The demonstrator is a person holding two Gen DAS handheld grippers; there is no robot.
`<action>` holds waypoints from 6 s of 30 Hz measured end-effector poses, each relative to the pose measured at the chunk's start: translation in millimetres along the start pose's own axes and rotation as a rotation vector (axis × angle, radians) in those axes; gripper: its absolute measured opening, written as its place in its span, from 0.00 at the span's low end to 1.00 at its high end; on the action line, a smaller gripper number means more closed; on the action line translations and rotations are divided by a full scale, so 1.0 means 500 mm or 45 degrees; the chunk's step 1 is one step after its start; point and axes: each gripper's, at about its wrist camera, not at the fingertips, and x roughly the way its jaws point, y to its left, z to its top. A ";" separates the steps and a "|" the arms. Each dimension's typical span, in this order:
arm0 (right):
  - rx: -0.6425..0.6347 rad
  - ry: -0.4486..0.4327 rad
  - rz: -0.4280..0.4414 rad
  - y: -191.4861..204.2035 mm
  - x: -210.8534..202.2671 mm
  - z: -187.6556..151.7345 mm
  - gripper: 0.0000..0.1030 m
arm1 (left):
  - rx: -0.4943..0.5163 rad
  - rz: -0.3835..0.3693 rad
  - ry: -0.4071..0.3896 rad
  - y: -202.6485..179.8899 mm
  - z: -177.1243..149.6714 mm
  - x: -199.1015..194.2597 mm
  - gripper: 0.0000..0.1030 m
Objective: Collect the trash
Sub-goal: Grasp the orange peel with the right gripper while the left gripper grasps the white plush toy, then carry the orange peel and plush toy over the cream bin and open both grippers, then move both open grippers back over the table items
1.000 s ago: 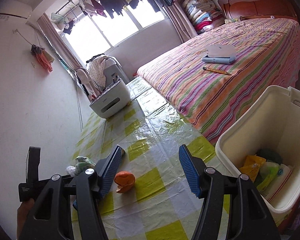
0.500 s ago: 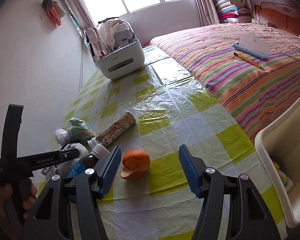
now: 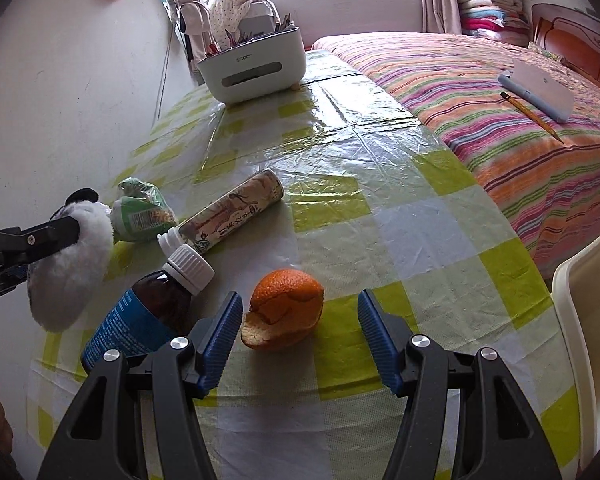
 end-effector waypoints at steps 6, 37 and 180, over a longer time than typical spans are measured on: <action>0.016 0.011 0.025 -0.002 0.005 0.002 0.41 | 0.019 -0.053 -0.029 -0.022 -0.005 -0.022 0.43; 0.076 -0.158 0.057 -0.078 -0.098 -0.023 0.24 | 0.085 -0.193 -0.050 -0.126 -0.027 -0.042 0.43; 0.277 -0.479 0.062 -0.107 -0.219 -0.058 0.57 | 0.058 0.068 0.375 0.188 0.015 0.113 0.72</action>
